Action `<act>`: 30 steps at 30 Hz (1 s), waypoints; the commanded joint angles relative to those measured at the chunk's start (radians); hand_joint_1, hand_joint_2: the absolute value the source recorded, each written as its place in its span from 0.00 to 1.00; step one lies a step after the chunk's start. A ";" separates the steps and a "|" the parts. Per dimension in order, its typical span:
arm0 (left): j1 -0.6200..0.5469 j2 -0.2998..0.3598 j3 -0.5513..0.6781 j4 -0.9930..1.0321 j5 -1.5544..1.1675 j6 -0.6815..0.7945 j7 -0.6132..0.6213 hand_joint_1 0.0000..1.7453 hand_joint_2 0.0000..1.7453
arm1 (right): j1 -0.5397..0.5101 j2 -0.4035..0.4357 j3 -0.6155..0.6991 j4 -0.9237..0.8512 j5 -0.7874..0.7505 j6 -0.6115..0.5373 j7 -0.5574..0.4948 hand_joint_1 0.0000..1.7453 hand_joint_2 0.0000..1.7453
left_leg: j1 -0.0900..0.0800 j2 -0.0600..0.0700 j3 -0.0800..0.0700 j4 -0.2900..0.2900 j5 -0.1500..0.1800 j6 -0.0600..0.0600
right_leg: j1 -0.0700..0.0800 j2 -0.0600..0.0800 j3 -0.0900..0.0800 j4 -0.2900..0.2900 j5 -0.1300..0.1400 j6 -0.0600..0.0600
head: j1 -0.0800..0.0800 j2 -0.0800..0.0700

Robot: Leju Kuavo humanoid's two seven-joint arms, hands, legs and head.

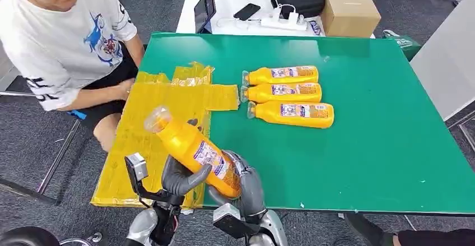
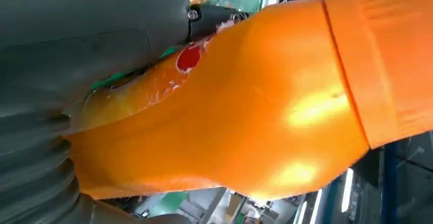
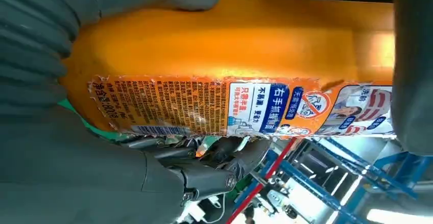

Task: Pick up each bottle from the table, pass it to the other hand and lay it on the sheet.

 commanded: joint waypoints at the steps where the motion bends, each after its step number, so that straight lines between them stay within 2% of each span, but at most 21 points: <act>1: -0.042 0.022 -0.025 0.086 0.004 -0.008 0.010 0.00 1.00 | -0.046 -0.006 0.079 0.123 0.016 0.054 -0.002 1.00 1.00 | 0.001 0.002 0.005 -0.001 -0.002 -0.001 | 0.001 0.000 0.005 -0.001 -0.001 -0.001 | -0.001 0.000; 6: -0.042 0.022 -0.019 0.076 0.059 -0.064 -0.001 0.00 1.00 | -0.068 0.003 0.104 0.208 0.013 0.129 -0.002 1.00 1.00 | 0.001 0.001 0.006 -0.001 -0.002 -0.001 | 0.002 0.000 0.006 -0.002 -0.001 -0.002 | 0.000 0.000; 16: -0.041 0.023 -0.019 0.072 0.060 -0.064 -0.001 0.00 1.00 | -0.070 0.004 0.105 0.218 0.017 0.131 -0.002 1.00 1.00 | 0.001 0.000 0.003 -0.001 -0.001 -0.001 | 0.001 -0.001 0.003 -0.001 -0.001 -0.001 | -0.001 0.000; 25: -0.041 0.023 -0.019 0.072 0.060 -0.064 -0.001 0.00 1.00 | -0.070 0.004 0.105 0.218 0.017 0.131 -0.002 1.00 1.00 | 0.001 0.000 0.006 -0.001 -0.002 -0.001 | 0.002 -0.002 0.006 -0.002 -0.002 -0.002 | -0.001 0.000; 29: -0.029 0.015 -0.005 0.045 0.107 -0.102 -0.017 0.00 1.00 | -0.077 0.009 0.091 0.254 0.026 0.166 -0.002 1.00 1.00 | 0.002 0.000 0.006 0.000 -0.002 -0.001 | 0.002 -0.002 0.007 -0.002 -0.002 -0.002 | 0.000 0.000; 30: -0.023 0.015 -0.004 0.031 0.123 -0.121 -0.019 0.50 1.00 | -0.078 0.010 0.085 0.267 0.024 0.181 -0.002 1.00 1.00 | 0.001 0.000 0.004 -0.001 -0.001 -0.001 | 0.001 -0.002 0.005 -0.001 -0.002 -0.001 | 0.000 0.000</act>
